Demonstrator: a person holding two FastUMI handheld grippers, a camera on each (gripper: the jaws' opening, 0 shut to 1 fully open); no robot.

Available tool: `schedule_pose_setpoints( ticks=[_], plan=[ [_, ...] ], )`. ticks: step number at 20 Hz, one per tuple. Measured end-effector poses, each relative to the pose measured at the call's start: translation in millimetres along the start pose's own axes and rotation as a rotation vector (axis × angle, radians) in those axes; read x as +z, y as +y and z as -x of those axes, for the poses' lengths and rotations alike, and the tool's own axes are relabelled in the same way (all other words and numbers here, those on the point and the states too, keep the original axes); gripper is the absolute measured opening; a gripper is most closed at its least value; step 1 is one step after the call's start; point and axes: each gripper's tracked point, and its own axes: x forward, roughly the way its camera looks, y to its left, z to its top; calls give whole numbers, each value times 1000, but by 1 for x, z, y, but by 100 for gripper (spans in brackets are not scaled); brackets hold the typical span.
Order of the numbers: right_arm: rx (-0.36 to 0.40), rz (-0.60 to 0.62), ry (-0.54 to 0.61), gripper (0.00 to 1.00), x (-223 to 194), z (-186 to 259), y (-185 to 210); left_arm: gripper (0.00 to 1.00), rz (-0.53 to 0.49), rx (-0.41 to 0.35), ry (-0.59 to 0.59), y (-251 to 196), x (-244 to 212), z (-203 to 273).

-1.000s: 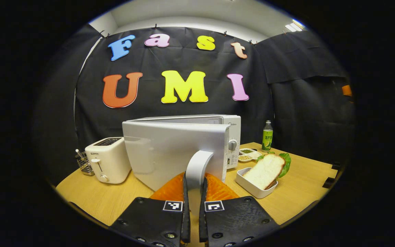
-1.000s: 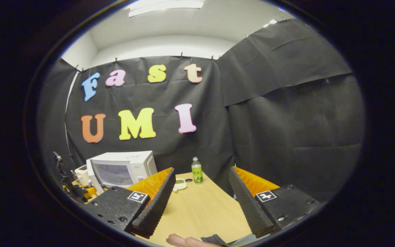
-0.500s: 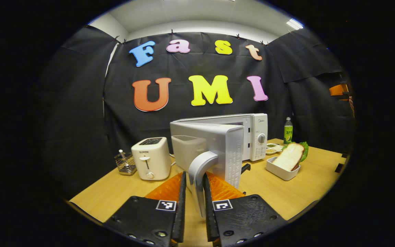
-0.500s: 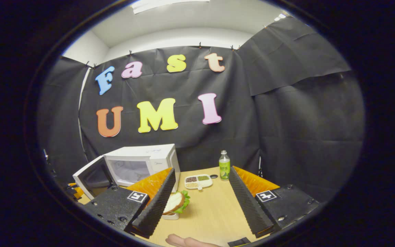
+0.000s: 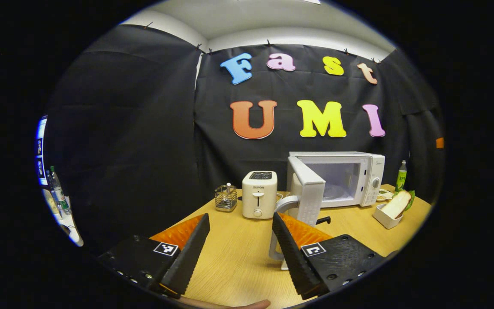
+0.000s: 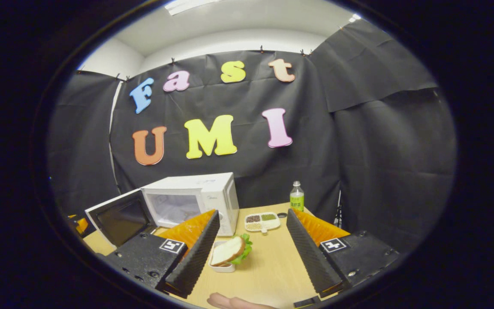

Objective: Open the microwave oven with the left hand, put the food in, and close the microwave oven.

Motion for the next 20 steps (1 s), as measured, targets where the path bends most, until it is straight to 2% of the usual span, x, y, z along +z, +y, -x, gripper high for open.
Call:
schedule_pose_setpoints(
  ticks=[1, 2, 3, 4, 5, 6, 7, 8, 9, 10, 12, 14, 15, 16, 19, 20],
  plan=[
    [-1, 8, 11, 100, -1, -1, -2, 91, 3, 6, 3, 4, 5, 8],
    [5, 16, 23, 100, -1, -2, -4, 93, 1, -2, -10, 3, 13, 14],
    [11, 21, 31, 92, 1, -3, -4, 94, -4, -13, -14, 0, 20, 21],
    [16, 26, 41, 92, 2, -5, -6, 95, -10, -29, -25, -7, 29, 28],
    [22, 32, 52, 100, 2, -8, -8, 96, -13, -41, -37, -12, 38, 36],
    [29, 39, 67, 100, 1, -13, -9, 86, -12, -53, -54, -20, 50, 44],
    [41, 47, 85, 100, 0, -18, -10, 86, -13, -68, -62, -30, 58, 51],
    [57, 54, 110, 92, -2, -24, -10, 86, -17, -74, -64, -37, 66, 58],
    [71, 62, 143, 92, -6, -31, -11, 96, -17, -82, -66, -45, 72, 62],
    [91, 70, 182, 100, -11, -40, -12, 96, -12, -89, -71, -53, 80, 66],
    [130, 64, 260, 100, -22, -56, -14, 96, 19, -114, -86, -74, 95, 74],
    [174, 31, 350, 100, -35, -75, -14, 96, 25, -130, -91, -90, 105, 77],
    [194, 15, 403, 92, -45, -84, -16, 96, 17, -137, -96, -97, 111, 77],
    [213, -1, 454, 100, -55, -93, -16, 96, 0, -152, -102, -106, 118, 76],
    [310, -47, 606, 100, -89, -118, -9, 96, -7, -177, -124, -121, 135, 70],
    [347, -71, 663, 92, -103, -128, -7, 96, -5, -177, -130, -125, 138, 68]
  ],
)
